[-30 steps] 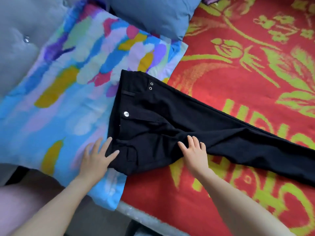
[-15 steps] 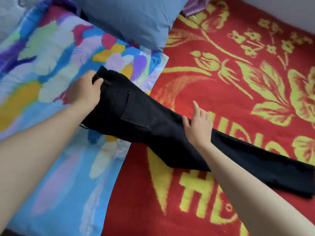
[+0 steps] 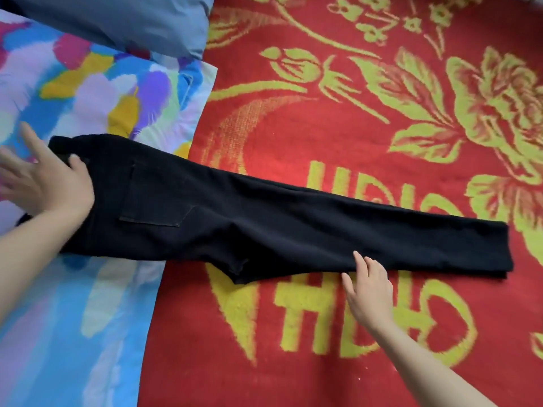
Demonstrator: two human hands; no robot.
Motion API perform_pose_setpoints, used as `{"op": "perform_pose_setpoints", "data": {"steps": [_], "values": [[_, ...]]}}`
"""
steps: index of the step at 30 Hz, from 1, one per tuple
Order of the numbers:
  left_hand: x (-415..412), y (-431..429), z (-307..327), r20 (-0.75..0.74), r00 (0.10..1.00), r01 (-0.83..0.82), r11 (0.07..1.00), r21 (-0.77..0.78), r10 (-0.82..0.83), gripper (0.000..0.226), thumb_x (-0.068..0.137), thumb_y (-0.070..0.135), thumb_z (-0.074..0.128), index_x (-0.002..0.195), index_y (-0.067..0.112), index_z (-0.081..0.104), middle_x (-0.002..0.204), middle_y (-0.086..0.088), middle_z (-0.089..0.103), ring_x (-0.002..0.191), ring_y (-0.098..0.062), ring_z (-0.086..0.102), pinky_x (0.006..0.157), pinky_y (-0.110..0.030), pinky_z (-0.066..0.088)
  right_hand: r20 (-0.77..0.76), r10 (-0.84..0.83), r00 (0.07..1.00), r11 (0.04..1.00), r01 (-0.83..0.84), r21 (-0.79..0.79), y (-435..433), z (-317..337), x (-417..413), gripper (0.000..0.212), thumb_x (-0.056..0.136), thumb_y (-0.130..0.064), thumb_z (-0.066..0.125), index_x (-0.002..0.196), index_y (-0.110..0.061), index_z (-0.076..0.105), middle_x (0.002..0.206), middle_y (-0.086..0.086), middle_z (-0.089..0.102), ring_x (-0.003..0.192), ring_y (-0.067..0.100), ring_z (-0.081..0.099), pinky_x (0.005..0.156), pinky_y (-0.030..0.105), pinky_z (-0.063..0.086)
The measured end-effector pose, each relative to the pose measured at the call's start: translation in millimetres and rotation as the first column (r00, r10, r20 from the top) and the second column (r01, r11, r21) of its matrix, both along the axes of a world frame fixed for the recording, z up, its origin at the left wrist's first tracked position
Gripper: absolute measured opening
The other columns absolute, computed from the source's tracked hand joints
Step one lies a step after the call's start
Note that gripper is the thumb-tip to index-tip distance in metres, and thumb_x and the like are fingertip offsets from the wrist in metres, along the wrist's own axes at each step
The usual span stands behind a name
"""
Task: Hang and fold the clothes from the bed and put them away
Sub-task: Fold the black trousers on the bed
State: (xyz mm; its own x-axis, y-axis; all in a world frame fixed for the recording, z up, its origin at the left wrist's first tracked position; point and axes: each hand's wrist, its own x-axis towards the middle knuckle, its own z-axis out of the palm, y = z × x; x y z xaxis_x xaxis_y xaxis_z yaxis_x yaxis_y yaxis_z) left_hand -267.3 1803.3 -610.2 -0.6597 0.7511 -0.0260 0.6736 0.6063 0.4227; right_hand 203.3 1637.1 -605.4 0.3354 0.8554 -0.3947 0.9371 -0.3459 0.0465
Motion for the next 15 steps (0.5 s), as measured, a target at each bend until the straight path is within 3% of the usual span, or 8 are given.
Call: {"op": "perform_pose_setpoints", "data": {"steps": [2,5,8,10,12,13,14,15], "values": [[44,-21,16,-0.181,0.947,0.276,0.961,0.029,-0.266,0.068,0.088,0.026,0.052,0.145,0.017,0.016,0.150,-0.028,0.020,0.133,-0.049,0.025,0.104,-0.062,0.023,-0.013,-0.033,0.999,0.999,0.033,0.012,-1,-7,12,0.055,0.098,-0.038,0.041,0.147,-0.018,0.027,0.148,0.009,0.032,0.139,0.023,0.023,0.105,0.038,0.029],[135,-67,30,-0.286,0.728,0.650,0.760,-0.001,-0.623,0.081,0.068,0.008,0.079,0.139,0.005,0.040,0.144,-0.036,0.028,0.129,-0.053,0.032,0.097,-0.067,0.029,-0.021,-0.045,0.999,0.999,0.044,-0.026,0,-16,25,0.053,0.099,-0.040,0.037,0.147,-0.020,0.028,0.151,0.009,0.027,0.141,0.022,0.020,0.106,0.037,0.027],[214,-115,17,-0.171,0.563,0.774,0.588,-0.235,-0.809,0.079,0.062,0.017,0.085,0.133,0.006,0.053,0.139,-0.032,0.040,0.126,-0.050,0.042,0.095,-0.063,0.037,-0.032,0.065,0.997,0.995,-0.067,-0.071,2,-19,38,0.050,0.100,-0.042,0.032,0.146,-0.024,0.029,0.153,0.007,0.023,0.142,0.020,0.017,0.108,0.034,0.024],[260,-137,8,-0.021,0.511,0.784,0.476,-0.399,-0.859,0.079,0.074,0.030,0.077,0.142,0.016,0.039,0.148,-0.026,0.030,0.136,-0.045,0.030,0.103,-0.059,0.032,-0.072,0.065,0.995,0.998,-0.066,-0.018,5,-15,55,0.049,0.099,-0.041,0.036,0.145,-0.023,0.032,0.152,0.007,0.026,0.141,0.021,0.018,0.107,0.035,0.025],[293,-152,-8,0.090,0.531,0.739,0.409,-0.536,-0.842,0.076,0.089,0.045,0.054,0.151,0.028,0.012,0.157,-0.021,0.005,0.143,-0.041,0.005,0.111,-0.054,0.021,-0.151,-0.111,0.982,0.986,0.128,0.108,8,-10,82,0.051,0.097,-0.035,0.045,0.144,-0.018,0.035,0.149,0.011,0.029,0.139,0.024,0.021,0.105,0.037,0.027],[306,-154,-15,0.130,0.557,0.694,0.374,-0.615,-0.820,0.074,0.093,0.049,0.043,0.150,0.033,-0.001,0.157,-0.018,-0.008,0.143,-0.041,-0.007,0.112,-0.052,0.016,-0.219,-0.262,0.940,0.937,0.302,0.175,10,-8,101,0.053,0.095,-0.030,0.050,0.143,-0.013,0.035,0.148,0.013,0.031,0.137,0.027,0.023,0.105,0.037,0.026],[318,-155,-20,0.166,0.585,0.652,0.339,-0.678,-0.794,0.073,0.094,0.051,0.038,0.149,0.037,-0.009,0.156,-0.016,-0.016,0.142,-0.041,-0.015,0.113,-0.051,0.015,-0.315,-0.445,0.838,0.832,0.517,0.200,11,-6,125,0.057,0.092,-0.025,0.055,0.143,-0.009,0.034,0.146,0.017,0.032,0.135,0.030,0.026,0.105,0.037,0.025],[321,-154,-22,0.182,0.605,0.624,0.320,-0.712,-0.775,0.074,0.094,0.052,0.037,0.147,0.039,-0.013,0.155,-0.016,-0.020,0.140,-0.043,-0.019,0.112,-0.052,0.015,-0.434,-0.622,0.652,0.656,0.736,0.164,14,-5,143,0.061,0.090,-0.021,0.058,0.142,-0.005,0.032,0.144,0.020,0.033,0.133,0.033,0.029,0.105,0.037,0.026]]}}
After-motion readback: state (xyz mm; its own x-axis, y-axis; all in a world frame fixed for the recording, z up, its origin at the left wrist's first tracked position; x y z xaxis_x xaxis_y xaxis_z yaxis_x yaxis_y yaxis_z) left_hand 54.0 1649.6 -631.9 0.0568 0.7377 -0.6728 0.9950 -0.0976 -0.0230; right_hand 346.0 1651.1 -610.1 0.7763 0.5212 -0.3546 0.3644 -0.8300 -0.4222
